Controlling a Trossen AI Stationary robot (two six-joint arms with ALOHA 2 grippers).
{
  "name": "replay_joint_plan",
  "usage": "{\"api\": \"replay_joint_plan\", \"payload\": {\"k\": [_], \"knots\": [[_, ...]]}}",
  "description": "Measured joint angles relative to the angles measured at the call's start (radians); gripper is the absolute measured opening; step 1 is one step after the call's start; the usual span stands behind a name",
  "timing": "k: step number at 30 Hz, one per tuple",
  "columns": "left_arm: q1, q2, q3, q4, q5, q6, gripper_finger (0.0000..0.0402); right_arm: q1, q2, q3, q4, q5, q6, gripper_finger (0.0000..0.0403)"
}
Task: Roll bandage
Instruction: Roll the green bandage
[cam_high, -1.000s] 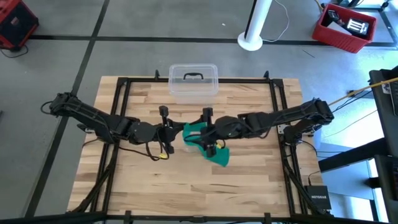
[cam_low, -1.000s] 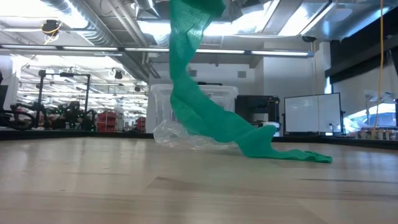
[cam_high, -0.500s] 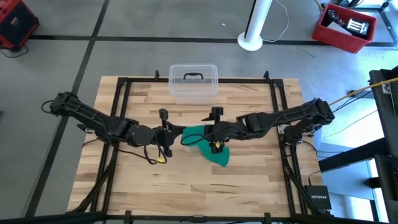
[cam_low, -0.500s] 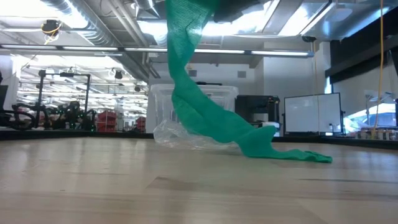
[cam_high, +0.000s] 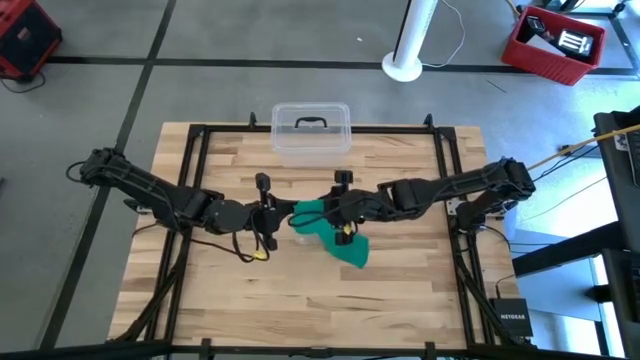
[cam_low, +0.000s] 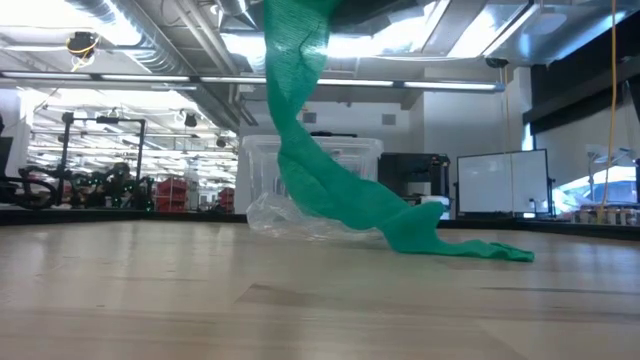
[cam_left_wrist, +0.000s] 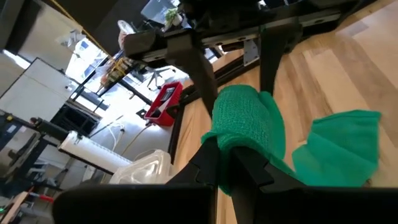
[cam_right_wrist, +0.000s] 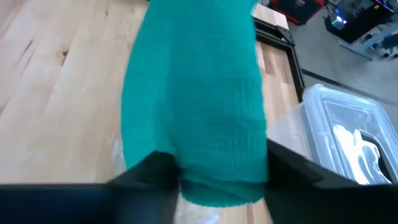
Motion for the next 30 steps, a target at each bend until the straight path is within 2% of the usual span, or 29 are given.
{"api": "replay_joint_plan", "payload": {"k": [6, 10, 16, 19, 23, 26, 30], "knots": [[0.000, 0.000, 0.000, -0.009, 0.001, -0.041, 0.0011, 0.003, 0.001, 0.000, -0.009, -0.001, -0.011, 0.0043], [0.000, -0.001, 0.000, -0.010, 0.002, -0.101, 0.0025, 0.003, 0.001, 0.001, -0.011, -0.002, -0.034, 0.0041], [-0.004, -0.053, 0.000, -0.075, 0.001, -0.260, 0.0100, 0.003, 0.001, 0.001, -0.056, 0.026, -0.034, 0.0041], [-0.007, -0.102, 0.000, -0.098, 0.000, -0.279, 0.0127, 0.003, 0.002, 0.001, -0.075, 0.026, -0.034, 0.0041], [0.031, -0.120, 0.001, -0.022, 0.001, -0.279, 0.0138, 0.003, 0.002, 0.001, -0.056, -0.008, -0.037, 0.0041], [0.083, -0.085, 0.001, 0.023, 0.007, -0.318, 0.0138, 0.003, 0.002, 0.001, -0.047, -0.011, -0.038, 0.0041], [0.145, -0.017, 0.001, 0.033, 0.205, -0.388, 0.0139, 0.003, 0.002, 0.001, -0.045, -0.012, -0.040, 0.0041]]}}
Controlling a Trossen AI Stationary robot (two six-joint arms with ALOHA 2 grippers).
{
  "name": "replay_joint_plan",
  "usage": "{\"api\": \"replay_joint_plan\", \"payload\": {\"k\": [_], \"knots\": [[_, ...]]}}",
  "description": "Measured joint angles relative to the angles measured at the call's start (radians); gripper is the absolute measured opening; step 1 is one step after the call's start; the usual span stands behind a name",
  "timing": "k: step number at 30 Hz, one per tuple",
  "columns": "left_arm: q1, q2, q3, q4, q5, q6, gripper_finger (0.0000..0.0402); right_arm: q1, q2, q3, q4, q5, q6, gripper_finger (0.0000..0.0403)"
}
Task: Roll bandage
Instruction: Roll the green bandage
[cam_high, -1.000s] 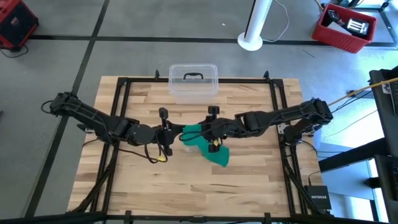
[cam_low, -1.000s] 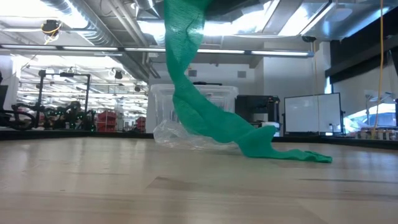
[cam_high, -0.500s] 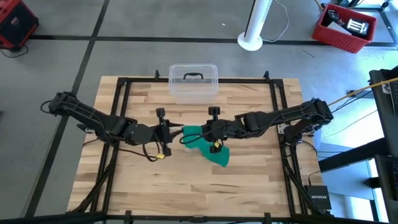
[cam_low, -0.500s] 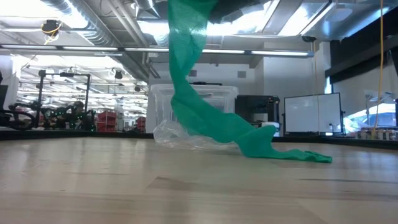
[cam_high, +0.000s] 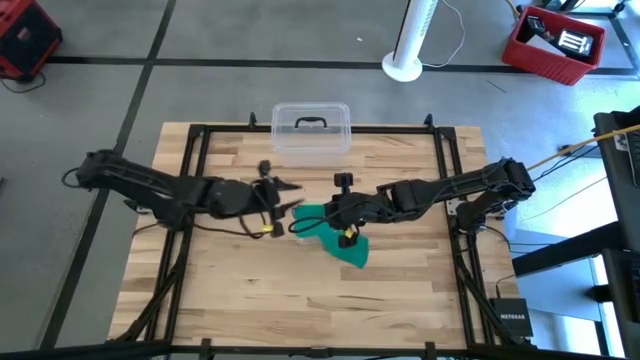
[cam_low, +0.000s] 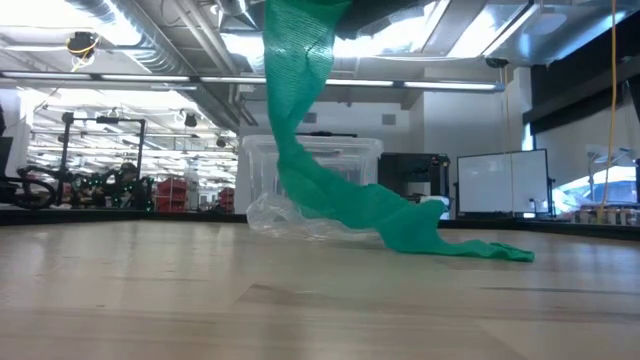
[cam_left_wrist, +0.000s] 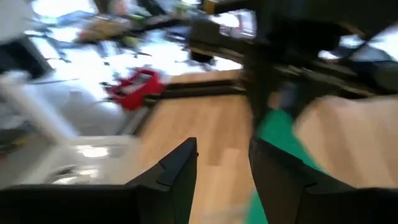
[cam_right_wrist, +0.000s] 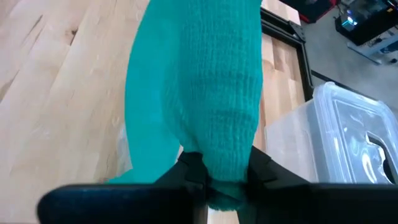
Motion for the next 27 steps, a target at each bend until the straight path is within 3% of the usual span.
{"api": "replay_joint_plan", "payload": {"k": [5, 16, 22, 27], "knots": [[0.015, 0.027, 0.000, -0.049, 0.057, 0.006, 0.0139, 0.000, 0.002, -0.002, -0.024, -0.014, -0.004, 0.0041], [-0.095, -0.080, -0.002, -0.282, 0.101, -0.033, 0.0139, -0.001, -0.002, 0.000, -0.031, 0.003, 0.002, 0.0041], [-0.127, -0.137, -0.001, -0.236, -0.017, -0.027, 0.0139, -0.001, -0.002, 0.000, -0.023, 0.001, 0.001, 0.0042], [-0.112, -0.077, -0.002, -0.191, -0.019, 0.013, 0.0139, -0.001, -0.002, 0.000, 0.001, -0.009, 0.001, 0.0043]]}}
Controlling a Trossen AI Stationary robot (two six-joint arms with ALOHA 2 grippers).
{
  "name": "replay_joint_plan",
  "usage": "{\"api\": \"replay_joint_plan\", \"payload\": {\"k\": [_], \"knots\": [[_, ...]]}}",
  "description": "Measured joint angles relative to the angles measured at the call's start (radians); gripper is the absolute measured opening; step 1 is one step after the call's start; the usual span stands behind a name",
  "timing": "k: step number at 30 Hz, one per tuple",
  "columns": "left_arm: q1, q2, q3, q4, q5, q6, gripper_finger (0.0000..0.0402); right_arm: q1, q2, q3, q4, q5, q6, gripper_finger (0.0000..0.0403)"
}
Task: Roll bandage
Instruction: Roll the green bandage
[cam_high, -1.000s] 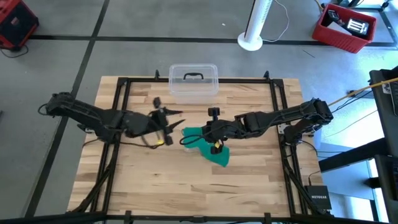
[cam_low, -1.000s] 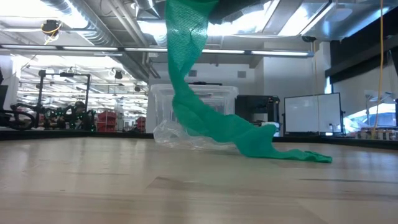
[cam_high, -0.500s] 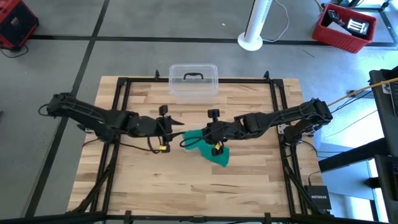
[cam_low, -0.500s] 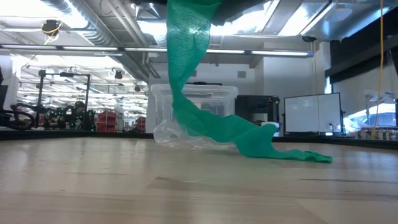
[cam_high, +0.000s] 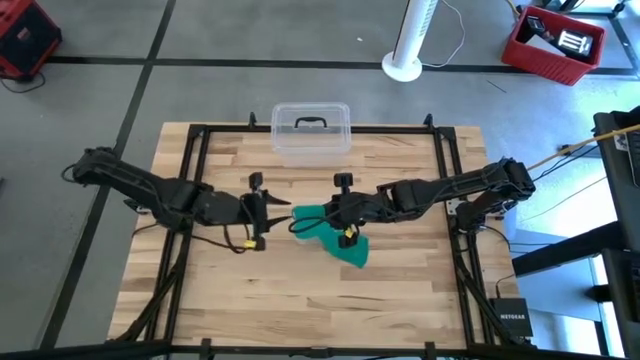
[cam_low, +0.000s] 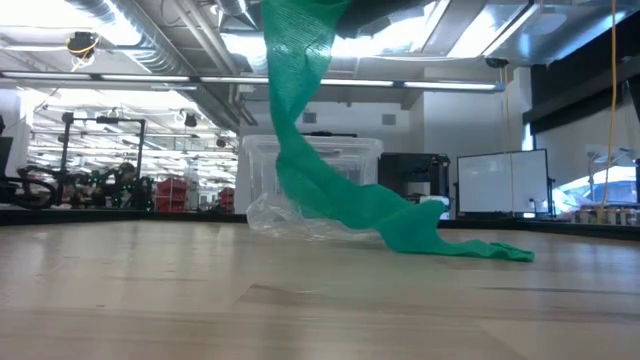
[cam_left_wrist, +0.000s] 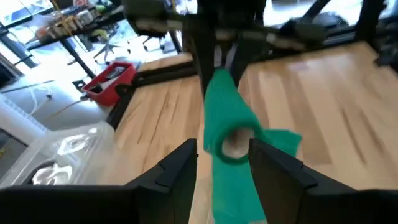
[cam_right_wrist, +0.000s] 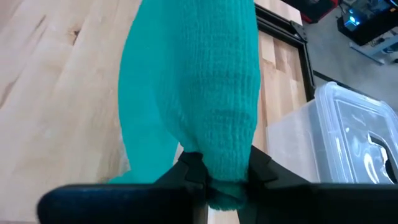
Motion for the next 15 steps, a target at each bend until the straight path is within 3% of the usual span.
{"api": "replay_joint_plan", "payload": {"k": [15], "knots": [[0.007, 0.076, 0.002, 0.110, -0.074, 0.105, 0.0139, 0.000, 0.000, 0.000, 0.020, -0.041, 0.007, 0.0045]]}}
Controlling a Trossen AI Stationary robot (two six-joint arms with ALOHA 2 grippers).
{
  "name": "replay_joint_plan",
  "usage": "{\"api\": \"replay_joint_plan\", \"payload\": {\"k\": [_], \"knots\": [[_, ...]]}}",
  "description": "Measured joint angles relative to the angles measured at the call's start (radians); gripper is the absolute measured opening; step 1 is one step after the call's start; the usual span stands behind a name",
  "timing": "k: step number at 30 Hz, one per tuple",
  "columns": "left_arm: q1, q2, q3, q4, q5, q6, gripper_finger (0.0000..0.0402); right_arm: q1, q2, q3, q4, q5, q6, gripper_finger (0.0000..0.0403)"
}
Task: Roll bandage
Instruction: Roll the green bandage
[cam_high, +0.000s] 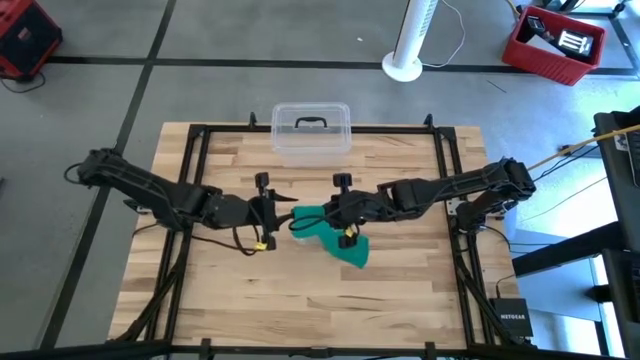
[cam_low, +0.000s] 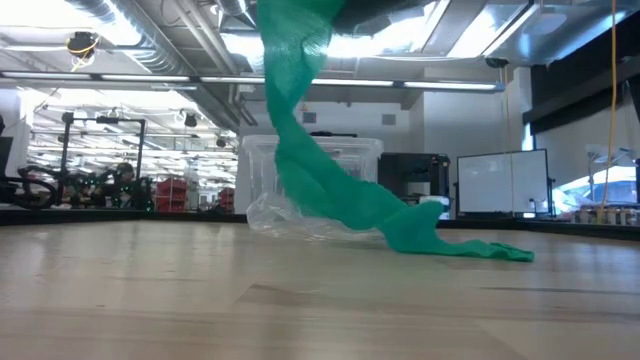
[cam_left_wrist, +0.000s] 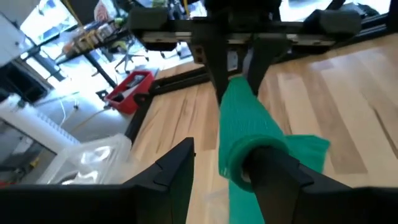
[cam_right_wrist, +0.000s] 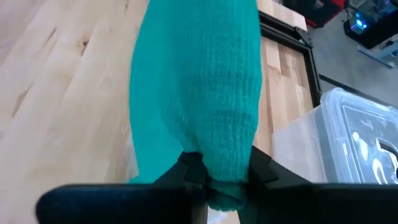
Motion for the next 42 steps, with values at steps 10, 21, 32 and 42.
{"api": "replay_joint_plan", "payload": {"k": [10, 21, 32, 42], "knots": [[0.024, 0.048, 0.000, 0.003, 0.004, 0.086, 0.0018, 0.000, 0.001, -0.001, -0.021, -0.008, 0.080, 0.0049], [-0.035, -0.038, 0.000, 0.137, -0.074, 0.178, 0.0004, 0.051, -0.027, 0.298, -0.656, 0.018, 0.362, 0.0232], [-0.059, -0.047, 0.000, 0.506, 0.019, 0.355, 0.0002, 0.150, -0.299, -0.163, -0.003, 0.117, 0.240, 0.0302], [-0.047, -0.040, -0.001, 0.534, 0.065, 0.358, 0.0004, 0.050, -0.288, -0.560, 0.871, -0.182, 0.259, 0.0303]]}}
